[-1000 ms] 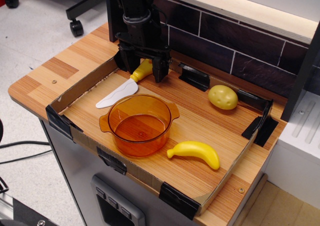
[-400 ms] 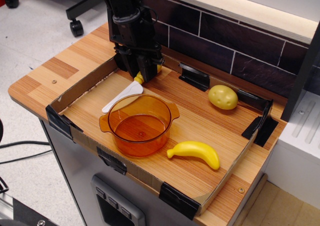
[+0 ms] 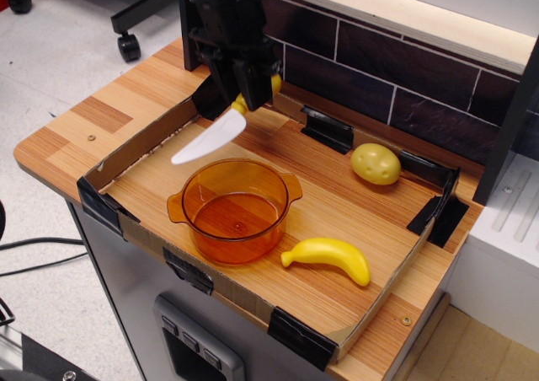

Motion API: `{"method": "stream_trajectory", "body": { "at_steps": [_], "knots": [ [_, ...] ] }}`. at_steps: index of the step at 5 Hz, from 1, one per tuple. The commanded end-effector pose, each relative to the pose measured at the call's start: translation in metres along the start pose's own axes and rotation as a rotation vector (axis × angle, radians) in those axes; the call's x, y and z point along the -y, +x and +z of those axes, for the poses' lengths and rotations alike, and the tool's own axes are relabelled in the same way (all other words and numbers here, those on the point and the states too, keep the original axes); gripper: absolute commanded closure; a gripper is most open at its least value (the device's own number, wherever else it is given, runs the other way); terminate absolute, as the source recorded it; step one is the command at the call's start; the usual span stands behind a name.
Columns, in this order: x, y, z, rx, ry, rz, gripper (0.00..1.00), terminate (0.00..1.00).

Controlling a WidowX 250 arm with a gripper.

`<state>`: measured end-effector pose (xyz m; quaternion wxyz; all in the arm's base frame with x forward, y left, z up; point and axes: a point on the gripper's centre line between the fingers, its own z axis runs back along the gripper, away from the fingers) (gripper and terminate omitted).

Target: Put knife in pot

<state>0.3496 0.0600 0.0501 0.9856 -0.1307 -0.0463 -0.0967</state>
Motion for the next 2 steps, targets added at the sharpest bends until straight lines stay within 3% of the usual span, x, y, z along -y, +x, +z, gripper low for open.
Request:
{"method": "stream_trajectory", "body": {
  "at_steps": [1,2],
  "knots": [
    [0.037,-0.017,0.049,-0.043,0.003,-0.178,1.00,0.00],
    [0.045,-0.041,0.043,-0.077,0.018,-0.247,1.00,0.00]
  ]
}}
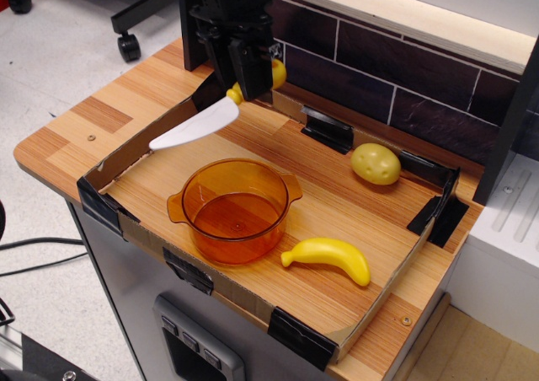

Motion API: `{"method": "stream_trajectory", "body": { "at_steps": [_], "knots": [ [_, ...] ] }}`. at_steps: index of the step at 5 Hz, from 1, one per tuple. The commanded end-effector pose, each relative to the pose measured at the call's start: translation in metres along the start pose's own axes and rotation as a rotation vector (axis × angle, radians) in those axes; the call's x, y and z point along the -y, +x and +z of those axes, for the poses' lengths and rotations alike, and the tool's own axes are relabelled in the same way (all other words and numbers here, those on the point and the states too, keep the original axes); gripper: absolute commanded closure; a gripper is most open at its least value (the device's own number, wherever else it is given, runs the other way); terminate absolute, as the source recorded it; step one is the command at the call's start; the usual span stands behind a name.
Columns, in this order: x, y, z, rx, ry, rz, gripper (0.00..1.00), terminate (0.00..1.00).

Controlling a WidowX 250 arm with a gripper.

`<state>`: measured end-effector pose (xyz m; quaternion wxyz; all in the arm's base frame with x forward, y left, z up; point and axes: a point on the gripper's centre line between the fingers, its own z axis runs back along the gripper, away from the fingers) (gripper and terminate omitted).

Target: Put knife in pot

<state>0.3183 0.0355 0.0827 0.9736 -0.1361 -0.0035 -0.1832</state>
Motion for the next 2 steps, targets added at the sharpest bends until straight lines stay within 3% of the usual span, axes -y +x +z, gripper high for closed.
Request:
{"method": "stream_trajectory", "body": {
  "at_steps": [1,2],
  "knots": [
    [0.023,-0.036,-0.002,-0.034,0.059,-0.116,1.00,0.00],
    [0.026,-0.047,-0.019,-0.058,0.084,-0.137,1.00,0.00]
  ]
}}
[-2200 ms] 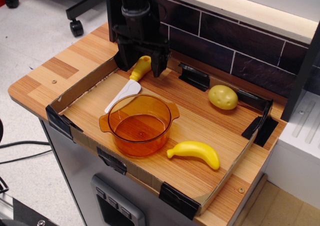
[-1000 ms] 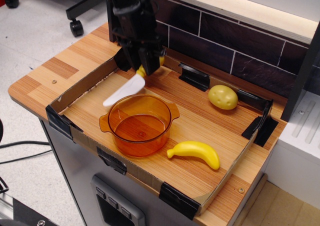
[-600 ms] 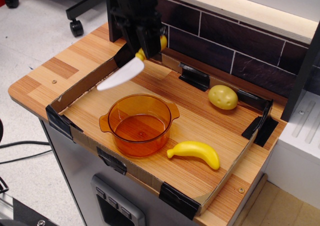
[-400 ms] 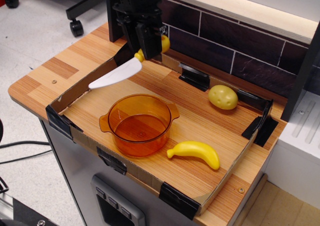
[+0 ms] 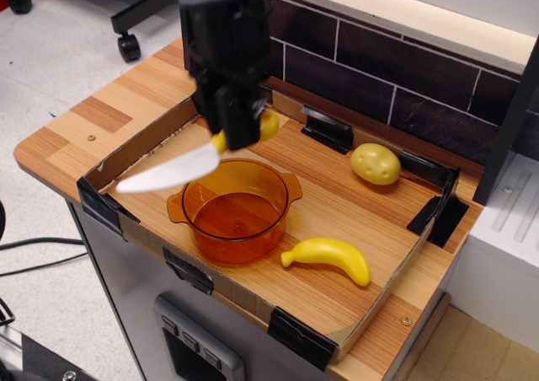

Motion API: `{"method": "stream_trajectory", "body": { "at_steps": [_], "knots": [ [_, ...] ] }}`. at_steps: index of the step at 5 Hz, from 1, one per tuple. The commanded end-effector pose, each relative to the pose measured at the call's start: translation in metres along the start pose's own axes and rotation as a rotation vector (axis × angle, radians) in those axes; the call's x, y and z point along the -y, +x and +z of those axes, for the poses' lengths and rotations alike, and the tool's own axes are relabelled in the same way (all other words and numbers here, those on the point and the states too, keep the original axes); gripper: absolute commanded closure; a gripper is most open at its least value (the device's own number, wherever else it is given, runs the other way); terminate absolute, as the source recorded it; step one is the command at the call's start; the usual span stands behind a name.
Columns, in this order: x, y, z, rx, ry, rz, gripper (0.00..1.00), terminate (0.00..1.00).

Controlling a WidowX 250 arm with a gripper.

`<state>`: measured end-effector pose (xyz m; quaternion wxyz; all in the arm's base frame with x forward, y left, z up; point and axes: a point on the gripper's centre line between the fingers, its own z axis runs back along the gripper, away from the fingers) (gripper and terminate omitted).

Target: Put knife in pot

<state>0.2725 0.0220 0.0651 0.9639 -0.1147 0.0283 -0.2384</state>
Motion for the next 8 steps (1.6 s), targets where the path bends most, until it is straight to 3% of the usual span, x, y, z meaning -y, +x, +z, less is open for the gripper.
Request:
{"method": "stream_trajectory", "body": {
  "at_steps": [1,2,3,4,5,6,7,8],
  "knots": [
    [0.004,-0.009,-0.005,0.012,0.080,-0.043,1.00,0.00],
    [0.006,-0.008,-0.008,0.007,0.089,-0.054,1.00,0.00],
    [0.008,-0.007,-0.008,-0.003,0.096,-0.061,0.00,0.00],
    [0.008,-0.008,0.001,0.003,0.064,-0.057,0.00,0.00],
    [0.008,-0.005,0.021,0.052,0.049,-0.048,0.00,0.00],
    [0.000,0.003,0.050,0.203,0.053,0.051,0.00,0.00],
    [-0.010,0.013,0.069,0.317,0.011,0.220,0.00,0.00],
    [-0.010,0.013,0.069,0.317,0.011,0.220,0.00,0.00]
  ]
}}
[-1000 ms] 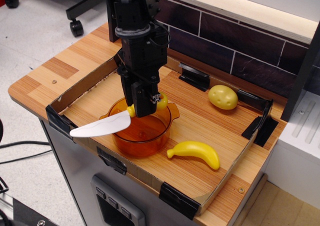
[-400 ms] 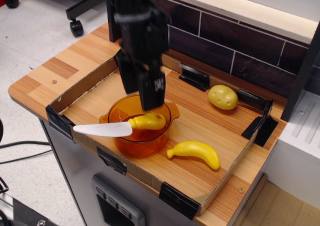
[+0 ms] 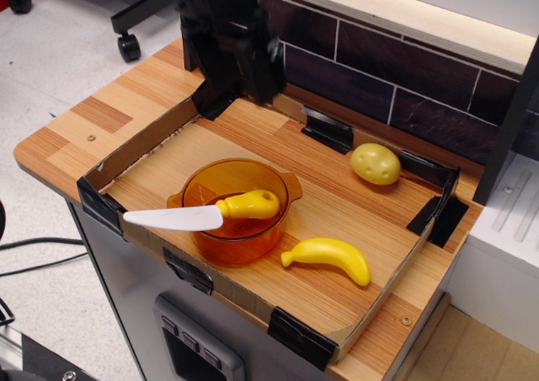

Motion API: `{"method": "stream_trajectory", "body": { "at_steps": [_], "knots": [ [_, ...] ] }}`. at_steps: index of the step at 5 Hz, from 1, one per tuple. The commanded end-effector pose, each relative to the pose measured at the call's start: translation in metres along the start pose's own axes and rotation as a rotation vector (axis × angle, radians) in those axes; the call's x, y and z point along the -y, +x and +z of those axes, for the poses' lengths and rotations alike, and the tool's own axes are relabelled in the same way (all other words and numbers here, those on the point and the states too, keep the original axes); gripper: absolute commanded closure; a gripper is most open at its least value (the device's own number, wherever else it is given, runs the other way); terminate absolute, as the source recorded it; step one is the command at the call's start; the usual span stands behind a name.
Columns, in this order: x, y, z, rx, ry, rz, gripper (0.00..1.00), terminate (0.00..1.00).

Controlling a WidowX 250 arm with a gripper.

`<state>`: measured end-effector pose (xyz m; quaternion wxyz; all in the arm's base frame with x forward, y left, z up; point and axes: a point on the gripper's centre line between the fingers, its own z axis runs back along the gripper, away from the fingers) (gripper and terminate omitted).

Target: Put knife in pot

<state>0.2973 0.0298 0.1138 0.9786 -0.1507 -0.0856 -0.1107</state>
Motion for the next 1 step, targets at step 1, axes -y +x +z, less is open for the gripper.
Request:
{"method": "stream_trajectory", "body": {
  "at_steps": [1],
  "knots": [
    [-0.0038,0.0006,0.0177,0.052,0.023,-0.010,0.00,1.00]
  ]
}}
